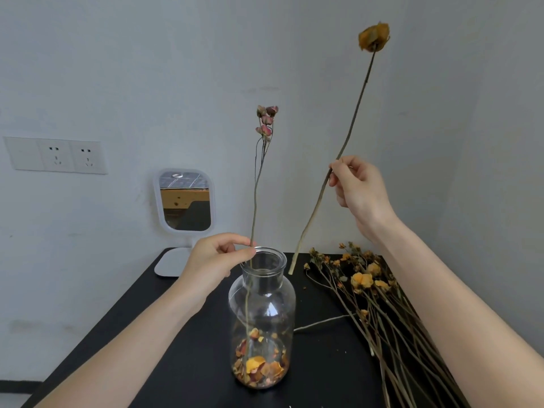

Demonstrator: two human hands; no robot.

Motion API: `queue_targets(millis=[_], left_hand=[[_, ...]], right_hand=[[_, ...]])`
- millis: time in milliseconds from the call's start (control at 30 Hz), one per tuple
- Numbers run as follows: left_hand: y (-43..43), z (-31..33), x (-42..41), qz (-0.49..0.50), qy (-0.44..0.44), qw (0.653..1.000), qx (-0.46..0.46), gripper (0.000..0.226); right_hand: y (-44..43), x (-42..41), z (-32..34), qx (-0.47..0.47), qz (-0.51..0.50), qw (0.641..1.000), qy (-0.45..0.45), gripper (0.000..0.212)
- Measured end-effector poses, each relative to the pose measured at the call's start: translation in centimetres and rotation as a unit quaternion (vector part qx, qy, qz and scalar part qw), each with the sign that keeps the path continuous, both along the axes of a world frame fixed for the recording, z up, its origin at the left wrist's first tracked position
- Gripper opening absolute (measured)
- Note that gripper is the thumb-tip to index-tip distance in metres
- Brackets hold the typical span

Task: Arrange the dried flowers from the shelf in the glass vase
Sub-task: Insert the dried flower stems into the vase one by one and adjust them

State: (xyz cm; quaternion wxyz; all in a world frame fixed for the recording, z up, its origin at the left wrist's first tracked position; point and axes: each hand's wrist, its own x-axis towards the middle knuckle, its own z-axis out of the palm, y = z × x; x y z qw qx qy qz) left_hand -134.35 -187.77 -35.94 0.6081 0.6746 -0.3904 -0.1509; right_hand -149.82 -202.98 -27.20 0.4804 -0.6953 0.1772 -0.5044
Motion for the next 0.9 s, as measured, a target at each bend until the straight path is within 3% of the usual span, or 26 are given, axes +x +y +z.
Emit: queue_targets(millis=[200, 400, 567, 767, 900], left_hand=[[0.2, 0.1, 0.1, -0.004, 0.045, 0.999, -0.022, 0.005], [0.9, -1.5, 0.9, -0.184, 0.063, 0.979, 0.055, 0.068], [0.4, -2.0, 0.5, -0.243, 0.032, 0.967, 0.073, 0.071], [-0.2, -2.7, -0.3, -0.161, -0.004, 0.985, 0.065, 0.069], [-1.0, -3.3, -1.1, -0.114, -0.011, 0.992, 0.047, 0.061]], right_hand=[[0.0, 0.7, 0.8, -0.001, -0.016, 1.000, -0.018, 0.021], [0.0, 1.2, 0.1, 0.004, -0.024, 1.000, -0.011, 0.021], [1.0, 1.7, -1.7, -0.010, -0.002, 0.999, 0.034, 0.020], [1.7, 1.9, -4.4, -0.010, 0.066, 0.992, 0.105, 0.005], [1.7, 2.0, -5.5, -0.025, 0.077, 0.987, 0.137, 0.007]])
